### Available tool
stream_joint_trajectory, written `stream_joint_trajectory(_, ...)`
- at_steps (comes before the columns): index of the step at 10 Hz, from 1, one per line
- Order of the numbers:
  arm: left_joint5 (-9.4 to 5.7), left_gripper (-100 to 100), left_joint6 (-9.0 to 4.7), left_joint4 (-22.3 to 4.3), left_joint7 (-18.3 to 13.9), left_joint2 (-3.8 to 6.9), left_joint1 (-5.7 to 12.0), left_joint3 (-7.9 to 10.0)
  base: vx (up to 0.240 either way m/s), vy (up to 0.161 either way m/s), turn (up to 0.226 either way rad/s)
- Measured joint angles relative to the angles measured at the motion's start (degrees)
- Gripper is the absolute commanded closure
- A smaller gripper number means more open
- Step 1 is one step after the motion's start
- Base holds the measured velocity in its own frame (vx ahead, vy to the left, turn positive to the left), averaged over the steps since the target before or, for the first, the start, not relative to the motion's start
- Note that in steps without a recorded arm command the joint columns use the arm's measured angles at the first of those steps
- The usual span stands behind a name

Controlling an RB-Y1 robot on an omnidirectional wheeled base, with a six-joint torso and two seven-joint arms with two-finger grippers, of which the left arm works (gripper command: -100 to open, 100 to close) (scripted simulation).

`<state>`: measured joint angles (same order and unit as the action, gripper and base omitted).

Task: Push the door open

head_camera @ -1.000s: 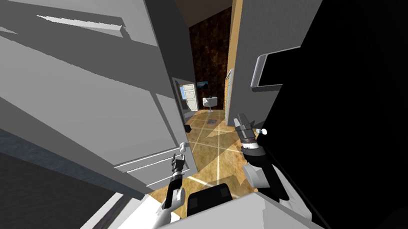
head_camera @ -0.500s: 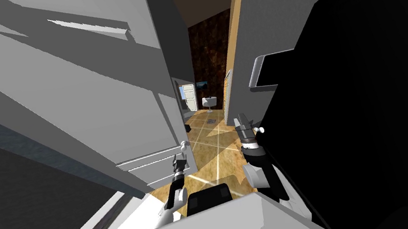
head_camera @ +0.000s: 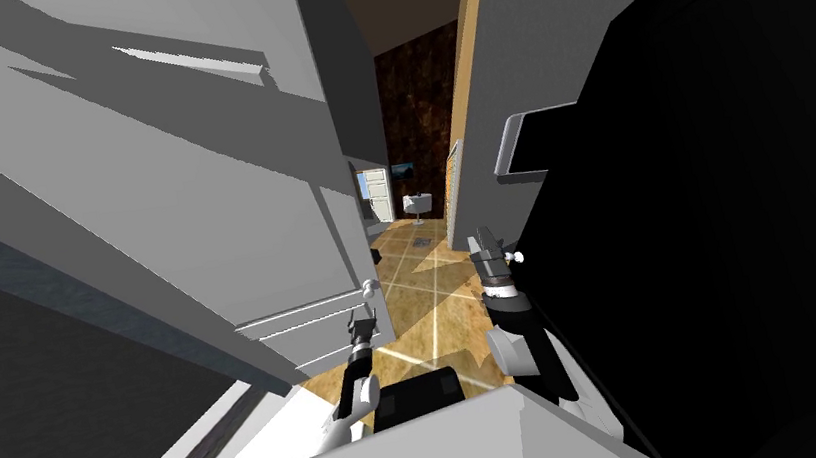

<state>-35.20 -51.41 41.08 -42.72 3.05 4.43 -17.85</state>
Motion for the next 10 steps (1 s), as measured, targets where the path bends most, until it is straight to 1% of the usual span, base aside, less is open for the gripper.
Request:
stream_joint_trajectory(1, -0.86, -100, -0.1, 0.2, -1.7, -0.38, -0.14, -0.55, -0.041, 0.025, -0.018)
stream_joint_trajectory(3, -1.88, -100, -0.22, 0.5, -4.4, -0.87, -0.29, -1.18, -0.048, 0.024, -0.031)
stream_joint_trajectory(4, -2.7, -100, -0.15, 0.9, -6.0, -1.22, -0.44, -1.63, -0.038, 0.021, -0.014)
stream_joint_trajectory(5, -3.08, -100, -0.15, 1.0, -7.2, -1.38, -0.5, -1.87, -0.029, 0.013, -0.015)
stream_joint_trajectory(10, -6.15, -100, -0.02, 2.9, -14.4, -2.79, -1.52, -3.76, -0.042, 0.021, -0.026)
